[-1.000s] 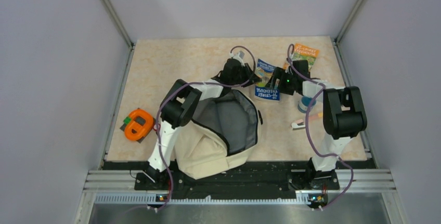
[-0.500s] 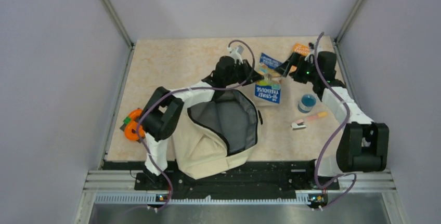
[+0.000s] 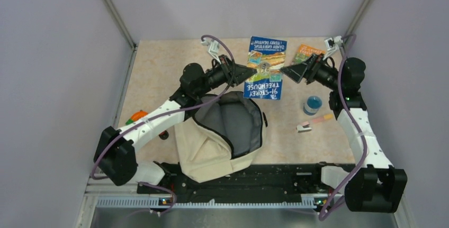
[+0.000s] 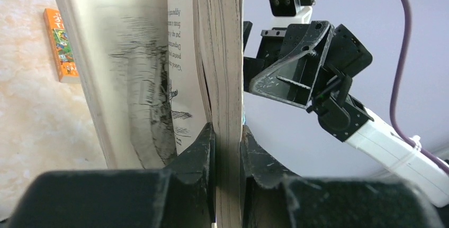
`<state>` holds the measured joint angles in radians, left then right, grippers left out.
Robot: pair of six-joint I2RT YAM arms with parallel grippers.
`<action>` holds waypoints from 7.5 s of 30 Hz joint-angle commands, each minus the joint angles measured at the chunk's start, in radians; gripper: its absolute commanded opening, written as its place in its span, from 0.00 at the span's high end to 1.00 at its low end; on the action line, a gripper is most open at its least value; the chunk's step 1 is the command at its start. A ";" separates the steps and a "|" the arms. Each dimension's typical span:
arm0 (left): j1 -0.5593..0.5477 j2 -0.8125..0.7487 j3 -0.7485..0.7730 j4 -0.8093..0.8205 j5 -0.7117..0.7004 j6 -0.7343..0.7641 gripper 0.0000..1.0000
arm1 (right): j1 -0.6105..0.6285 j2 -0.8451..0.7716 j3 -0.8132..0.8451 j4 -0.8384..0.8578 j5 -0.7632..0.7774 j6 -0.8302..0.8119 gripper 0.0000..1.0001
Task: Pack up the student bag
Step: Pick up the book from the center of the board, then place the book in the student bag.
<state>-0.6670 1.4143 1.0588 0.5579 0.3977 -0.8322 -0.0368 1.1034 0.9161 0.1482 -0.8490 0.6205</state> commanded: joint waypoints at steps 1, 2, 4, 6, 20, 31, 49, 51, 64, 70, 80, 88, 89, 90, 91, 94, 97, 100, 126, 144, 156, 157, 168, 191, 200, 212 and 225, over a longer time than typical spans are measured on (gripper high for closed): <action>-0.025 -0.123 -0.044 0.102 -0.008 0.049 1.00 | 0.010 -0.052 -0.033 0.230 -0.212 0.148 0.01; -0.029 -0.139 -0.050 0.098 -0.012 0.057 1.00 | 0.019 -0.055 -0.027 0.226 -0.221 0.147 0.01; -0.034 -0.160 -0.056 0.092 -0.020 0.063 1.00 | 0.030 -0.059 -0.018 0.222 -0.232 0.147 0.01; -0.037 -0.168 -0.058 0.096 -0.020 0.062 1.00 | 0.074 -0.052 -0.014 0.220 -0.230 0.146 0.01; -0.053 -0.171 -0.058 0.109 -0.030 0.072 1.00 | 0.160 0.003 -0.041 0.373 -0.238 0.249 0.28; -0.065 -0.159 -0.039 0.020 -0.039 0.091 1.00 | 0.160 0.011 -0.089 0.446 -0.165 0.288 0.86; -0.065 -0.618 -0.231 -1.140 -0.818 0.151 0.10 | 0.161 -0.086 -0.089 -0.174 0.344 -0.155 1.00; -0.064 -0.667 -0.254 -1.179 -0.858 0.114 0.07 | 0.169 -0.083 -0.116 -0.157 0.343 -0.138 1.00; -0.062 -0.614 -0.361 -1.167 -0.799 -0.049 0.09 | 0.371 -0.073 -0.192 -0.050 0.435 -0.056 1.00; -0.062 -0.635 -0.383 -1.105 -0.803 0.004 0.74 | 0.468 -0.041 -0.243 0.037 0.433 0.013 1.00; -0.062 -0.833 -0.352 -1.254 -0.898 0.168 1.00 | 0.623 -0.104 -0.221 0.073 0.544 0.035 1.00; -0.062 -0.941 -0.341 -1.338 -0.934 0.153 1.00 | 0.656 -0.112 -0.221 0.204 0.475 0.115 1.00; -0.062 -0.950 -0.338 -1.341 -0.935 0.154 1.00 | 0.665 -0.104 -0.221 0.206 0.480 0.111 1.00; -0.062 -0.958 -0.337 -1.343 -0.937 0.156 1.00 | 0.673 -0.091 -0.226 0.204 0.491 0.107 1.00; -0.062 -0.965 -0.335 -1.342 -0.936 0.158 1.00 | 0.679 -0.077 -0.233 0.205 0.500 0.105 1.00; -0.062 -0.984 -0.330 -1.330 -0.925 0.175 1.00 | 0.688 -0.005 -0.267 0.228 0.502 0.123 1.00; -0.062 -0.995 -0.326 -1.319 -0.908 0.195 1.00 | 0.694 0.061 -0.308 0.273 0.501 0.143 1.00; -0.062 -1.008 -0.322 -1.306 -0.892 0.219 1.00 | 0.698 0.129 -0.311 0.287 0.491 0.146 1.00; -0.062 -0.963 -0.266 -1.149 -0.688 0.451 1.00 | 0.808 0.515 0.067 0.029 0.207 0.167 1.00; -0.062 -0.974 -0.281 -1.100 -0.627 0.467 1.00 | 0.825 0.641 0.163 -0.063 0.146 0.085 1.00; -0.062 -0.993 -0.299 -1.087 -0.608 0.461 1.00 | 0.825 0.629 0.159 0.318 -0.017 0.357 1.00; -0.062 -0.992 -0.299 -1.087 -0.607 0.462 1.00 | 0.825 0.625 0.157 0.328 -0.021 0.367 1.00; -0.062 -0.992 -0.302 -1.079 -0.599 0.461 1.00 | 0.826 0.733 0.145 0.302 0.044 0.312 1.00; -0.062 -0.964 -0.328 -1.041 -0.588 0.467 1.00 | 0.849 0.777 0.234 -0.026 0.282 0.057 1.00; -0.062 -0.968 -0.317 -1.038 -0.568 0.479 1.00 | 0.848 0.685 0.185 0.253 0.076 0.302 1.00; -0.062 -0.949 -0.308 -1.025 -0.544 0.490 1.00 | 0.875 0.910 0.245 0.117 0.259 0.167 1.00; -0.060 -0.895 -0.342 -0.934 -0.514 0.503 1.00 | 0.879 0.806 0.211 -0.083 0.653 -0.005 1.00</action>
<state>-0.7280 0.4896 0.7265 -0.5163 -0.1600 -0.3450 0.8299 2.0167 1.1629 0.1703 -0.5293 0.7448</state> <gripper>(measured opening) 0.037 0.267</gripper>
